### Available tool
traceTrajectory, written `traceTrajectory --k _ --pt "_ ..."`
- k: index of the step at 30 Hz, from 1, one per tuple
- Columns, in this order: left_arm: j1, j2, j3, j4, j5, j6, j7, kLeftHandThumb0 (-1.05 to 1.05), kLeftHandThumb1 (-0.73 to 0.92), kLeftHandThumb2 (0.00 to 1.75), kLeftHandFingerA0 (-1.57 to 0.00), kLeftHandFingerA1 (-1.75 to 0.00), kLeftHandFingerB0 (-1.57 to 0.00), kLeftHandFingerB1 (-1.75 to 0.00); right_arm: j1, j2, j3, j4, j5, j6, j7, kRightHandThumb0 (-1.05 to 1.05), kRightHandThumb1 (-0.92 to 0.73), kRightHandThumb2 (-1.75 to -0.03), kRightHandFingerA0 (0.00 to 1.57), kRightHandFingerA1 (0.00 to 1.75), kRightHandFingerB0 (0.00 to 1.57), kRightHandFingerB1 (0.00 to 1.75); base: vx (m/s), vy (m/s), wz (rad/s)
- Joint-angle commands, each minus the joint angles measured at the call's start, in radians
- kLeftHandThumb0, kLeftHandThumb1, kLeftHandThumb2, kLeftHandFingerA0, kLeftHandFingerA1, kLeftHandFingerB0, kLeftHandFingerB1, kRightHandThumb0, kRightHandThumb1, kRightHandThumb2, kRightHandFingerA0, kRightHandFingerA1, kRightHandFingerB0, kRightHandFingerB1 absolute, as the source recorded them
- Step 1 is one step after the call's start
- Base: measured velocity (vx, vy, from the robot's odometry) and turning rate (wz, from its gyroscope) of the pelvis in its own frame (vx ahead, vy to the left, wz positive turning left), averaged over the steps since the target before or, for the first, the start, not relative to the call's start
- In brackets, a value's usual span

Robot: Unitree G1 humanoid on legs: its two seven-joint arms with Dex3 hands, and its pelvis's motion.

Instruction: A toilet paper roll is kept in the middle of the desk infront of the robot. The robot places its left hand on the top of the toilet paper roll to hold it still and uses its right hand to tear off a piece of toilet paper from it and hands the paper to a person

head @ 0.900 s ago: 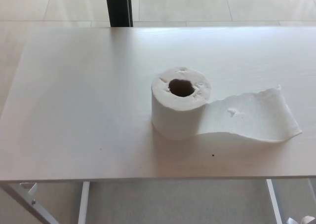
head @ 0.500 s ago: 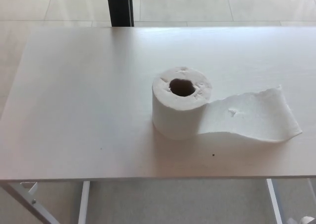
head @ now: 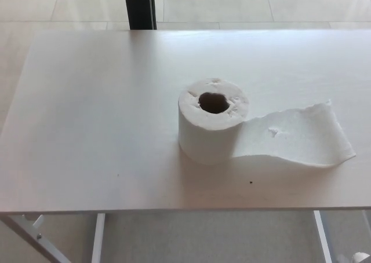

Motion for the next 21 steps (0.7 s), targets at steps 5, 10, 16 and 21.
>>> traceTrajectory --k 5,10,16,21 --pt "-0.601 -0.015 -0.621 -0.31 0.637 -0.033 -0.005 -0.45 0.69 0.6 -0.66 -0.6 -0.59 -0.51 -0.233 0.11 0.411 -0.649 -0.05 0.258 0.02 -0.44 -0.56 -0.57 0.48 0.5 0.33 0.34 0.0 0.0 0.0" --pt "-0.688 -0.055 -0.776 -0.22 0.739 -0.054 -0.054 -0.57 0.8 0.64 -0.55 -0.59 -0.5 -0.48 -0.291 0.126 0.522 -0.621 -0.17 0.287 0.03 -0.47 -0.57 -0.57 0.46 0.54 0.37 0.35 0.0 0.0 0.0" --pt "-0.686 -0.199 -0.904 -0.224 0.748 0.027 -0.035 -0.56 0.78 0.63 -0.67 -0.67 -0.55 -0.5 -0.339 0.156 0.65 -0.568 -0.251 0.353 0.056 -0.48 -0.58 -0.57 0.43 0.56 0.37 0.37 0.0 0.0 0.0" --pt "-0.615 -0.265 -0.966 -0.238 0.769 0.069 0.037 -0.54 0.78 0.63 -0.64 -0.59 -0.58 -0.5 -0.341 0.184 0.711 -0.539 -0.301 0.34 0.028 -0.49 -0.57 -0.56 0.49 0.57 0.41 0.38 0.0 0.0 0.0"
